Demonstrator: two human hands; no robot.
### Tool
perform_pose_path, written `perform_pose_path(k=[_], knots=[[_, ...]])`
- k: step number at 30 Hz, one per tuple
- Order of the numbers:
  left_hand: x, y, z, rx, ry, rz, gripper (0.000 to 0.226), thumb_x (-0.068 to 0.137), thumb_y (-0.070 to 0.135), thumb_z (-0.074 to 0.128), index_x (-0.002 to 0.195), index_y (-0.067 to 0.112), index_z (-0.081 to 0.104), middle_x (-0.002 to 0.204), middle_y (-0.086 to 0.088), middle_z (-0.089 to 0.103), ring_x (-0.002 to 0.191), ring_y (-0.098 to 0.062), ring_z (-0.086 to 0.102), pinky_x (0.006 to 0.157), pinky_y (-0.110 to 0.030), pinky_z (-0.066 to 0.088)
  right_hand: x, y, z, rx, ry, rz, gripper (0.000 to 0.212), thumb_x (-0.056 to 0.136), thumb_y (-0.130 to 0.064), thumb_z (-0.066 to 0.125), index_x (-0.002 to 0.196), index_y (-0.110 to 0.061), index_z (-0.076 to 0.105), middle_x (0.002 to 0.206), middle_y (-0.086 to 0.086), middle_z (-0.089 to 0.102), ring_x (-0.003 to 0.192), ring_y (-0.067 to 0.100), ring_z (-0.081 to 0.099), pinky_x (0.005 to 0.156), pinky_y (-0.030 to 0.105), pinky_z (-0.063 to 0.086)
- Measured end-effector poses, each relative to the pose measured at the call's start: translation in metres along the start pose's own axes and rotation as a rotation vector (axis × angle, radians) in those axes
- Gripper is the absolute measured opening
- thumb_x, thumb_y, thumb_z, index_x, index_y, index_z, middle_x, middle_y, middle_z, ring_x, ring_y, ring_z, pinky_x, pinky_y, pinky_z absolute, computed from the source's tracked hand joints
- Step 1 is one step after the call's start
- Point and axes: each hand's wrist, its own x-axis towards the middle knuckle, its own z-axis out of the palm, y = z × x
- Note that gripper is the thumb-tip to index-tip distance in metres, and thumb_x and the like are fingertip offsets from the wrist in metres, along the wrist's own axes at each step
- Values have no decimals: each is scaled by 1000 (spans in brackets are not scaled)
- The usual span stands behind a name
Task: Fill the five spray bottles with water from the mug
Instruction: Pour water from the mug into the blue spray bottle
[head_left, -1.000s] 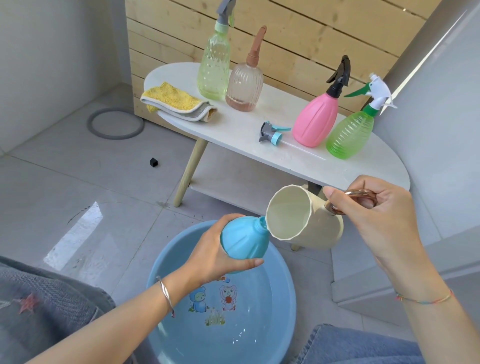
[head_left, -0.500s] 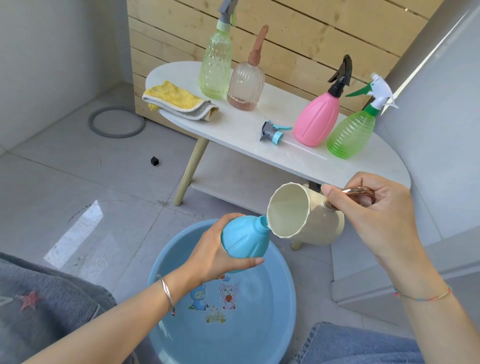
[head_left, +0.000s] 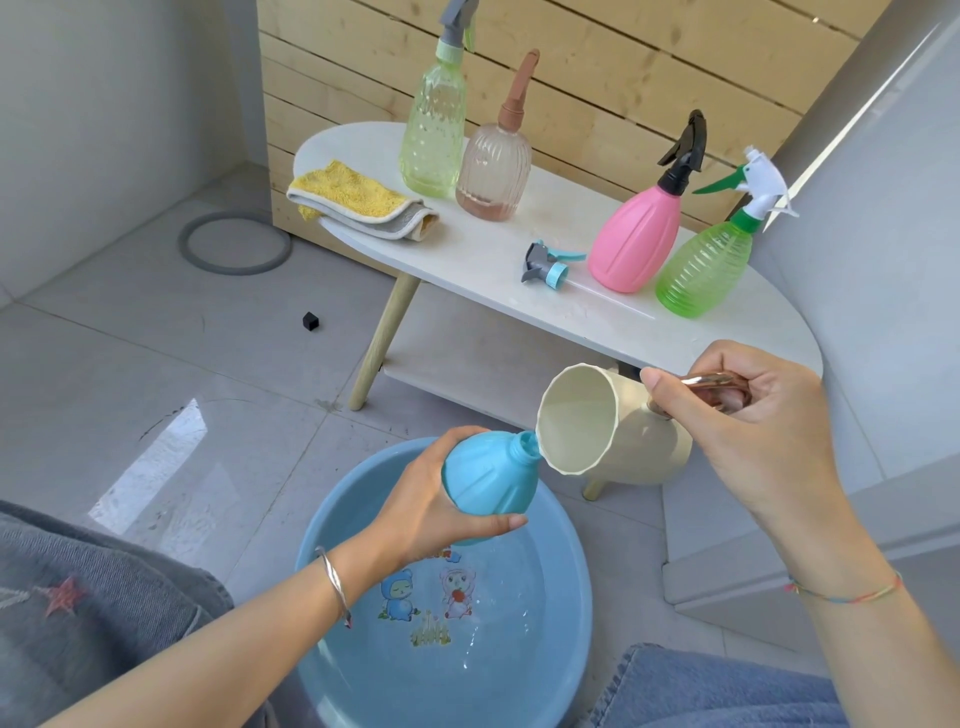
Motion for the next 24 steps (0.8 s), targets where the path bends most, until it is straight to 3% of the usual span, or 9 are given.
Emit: perform_pose_path(k=[12, 16, 19, 24], knots=[[1, -4, 0, -5, -2, 18, 80, 52, 51, 90, 120, 46, 49, 114, 22, 59, 106, 2, 56, 81, -19, 53, -1, -6, 3, -47, -7, -73, 36, 78, -10, 77, 53, -10, 50, 43, -13, 43, 45, 6, 39, 47, 10, 27], [0, -3, 1, -13, -11, 1, 81, 48, 56, 88, 119, 49, 49, 114, 21, 58, 106, -3, 57, 69, -23, 59, -2, -8, 4, -59, -6, -109, 35, 73, -24, 74, 53, -16, 47, 47, -12, 45, 47, 4, 39, 48, 9, 27], [-1, -3, 0, -11, -11, 8, 81, 49, 56, 88, 119, 47, 49, 114, 22, 58, 107, -3, 57, 72, -21, 58, -2, -8, 4, -68, -3, -117, 33, 73, -26, 70, 53, -18, 46, 48, -13, 45, 49, 5, 40, 49, 9, 27], [-2, -1, 0, -32, -21, -29, 81, 47, 57, 87, 118, 50, 49, 115, 19, 58, 106, -6, 58, 70, -37, 61, -2, -7, 4, -93, -7, -138, 33, 73, -26, 70, 53, -17, 45, 51, -13, 45, 50, 5, 39, 51, 10, 28]])
